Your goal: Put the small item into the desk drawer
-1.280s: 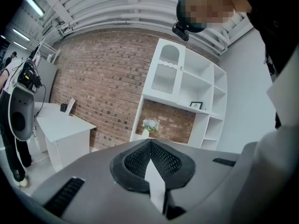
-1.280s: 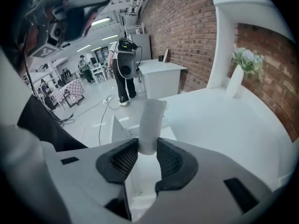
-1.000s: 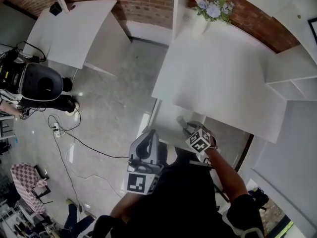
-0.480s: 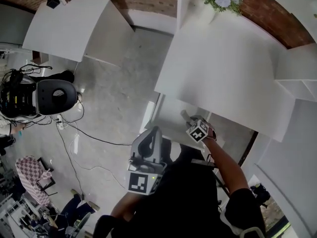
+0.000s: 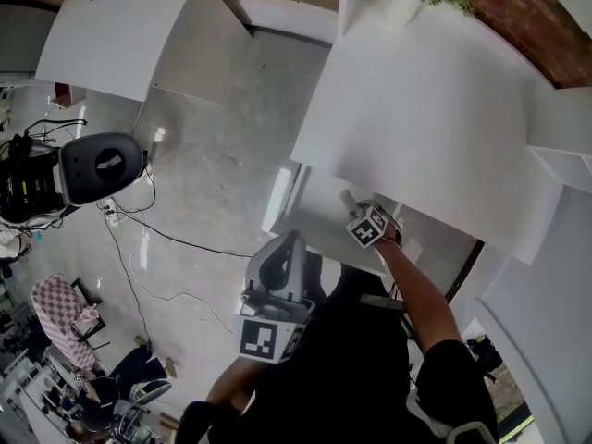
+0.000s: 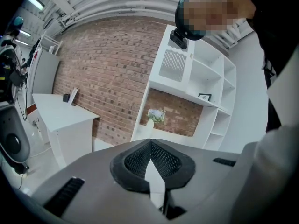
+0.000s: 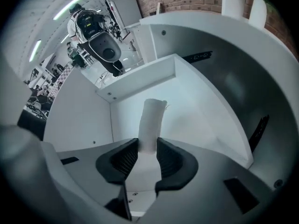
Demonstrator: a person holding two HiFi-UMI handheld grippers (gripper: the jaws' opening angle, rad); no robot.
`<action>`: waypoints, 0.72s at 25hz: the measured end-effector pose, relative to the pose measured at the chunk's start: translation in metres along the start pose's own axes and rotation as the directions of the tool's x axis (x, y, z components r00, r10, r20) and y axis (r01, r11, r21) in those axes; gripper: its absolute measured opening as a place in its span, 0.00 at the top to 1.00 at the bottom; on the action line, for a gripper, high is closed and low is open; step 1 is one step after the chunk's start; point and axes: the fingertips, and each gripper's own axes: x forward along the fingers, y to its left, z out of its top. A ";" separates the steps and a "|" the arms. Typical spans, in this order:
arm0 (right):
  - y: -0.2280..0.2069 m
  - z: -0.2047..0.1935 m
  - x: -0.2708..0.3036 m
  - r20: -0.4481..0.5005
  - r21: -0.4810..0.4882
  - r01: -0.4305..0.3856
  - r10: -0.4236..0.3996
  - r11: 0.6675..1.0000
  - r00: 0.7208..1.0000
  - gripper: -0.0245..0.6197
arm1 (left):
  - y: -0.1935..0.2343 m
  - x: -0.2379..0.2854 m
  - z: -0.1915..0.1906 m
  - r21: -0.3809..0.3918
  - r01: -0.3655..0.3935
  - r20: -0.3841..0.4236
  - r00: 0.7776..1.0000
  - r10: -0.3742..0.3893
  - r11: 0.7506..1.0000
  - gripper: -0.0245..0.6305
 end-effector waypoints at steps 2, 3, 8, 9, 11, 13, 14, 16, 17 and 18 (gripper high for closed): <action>0.001 -0.002 0.008 -0.010 0.018 -0.006 0.006 1.000 1.000 0.75 | 0.003 0.002 -0.001 -0.007 -0.008 -0.005 1.000 0.008 1.000 0.93; 0.002 -0.002 0.012 -0.014 0.022 -0.008 0.008 1.000 1.000 0.75 | 0.003 0.003 -0.001 -0.012 -0.013 -0.010 1.000 0.013 1.000 0.93; 0.003 -0.007 0.029 -0.043 0.007 -0.011 0.011 1.000 0.999 0.74 | 0.007 0.007 -0.007 -0.001 -0.014 -0.017 1.000 0.014 1.000 0.93; 0.002 -0.008 0.032 -0.049 0.008 -0.011 0.012 1.000 0.999 0.75 | 0.007 0.008 -0.008 -0.004 -0.017 -0.022 1.000 0.016 1.000 0.93; -0.001 -0.009 0.036 -0.058 0.013 -0.013 0.014 1.000 0.998 0.74 | 0.008 0.013 -0.008 -0.021 -0.024 -0.037 0.999 0.024 0.999 0.93; -0.003 -0.009 0.039 -0.071 0.016 -0.015 0.016 1.000 0.997 0.74 | 0.010 0.016 -0.007 -0.034 -0.029 -0.046 0.999 0.027 0.999 0.93; -0.004 -0.009 0.041 -0.078 0.016 -0.016 0.017 1.000 0.997 0.74 | 0.011 0.017 -0.008 -0.038 -0.030 -0.048 0.998 0.029 0.999 0.93; -0.004 -0.009 0.044 -0.090 0.015 -0.021 0.022 1.000 0.996 0.74 | 0.014 0.018 -0.008 -0.040 -0.034 -0.054 0.998 0.032 0.999 0.93; -0.003 -0.009 0.046 -0.094 0.014 -0.023 0.024 1.000 0.995 0.74 | 0.015 0.019 -0.009 -0.040 -0.036 -0.056 0.998 0.034 0.999 0.93; -0.004 -0.010 0.047 -0.095 0.014 -0.025 0.026 1.000 0.995 0.74 | 0.016 0.019 -0.010 -0.038 -0.038 -0.059 0.998 0.036 0.999 0.93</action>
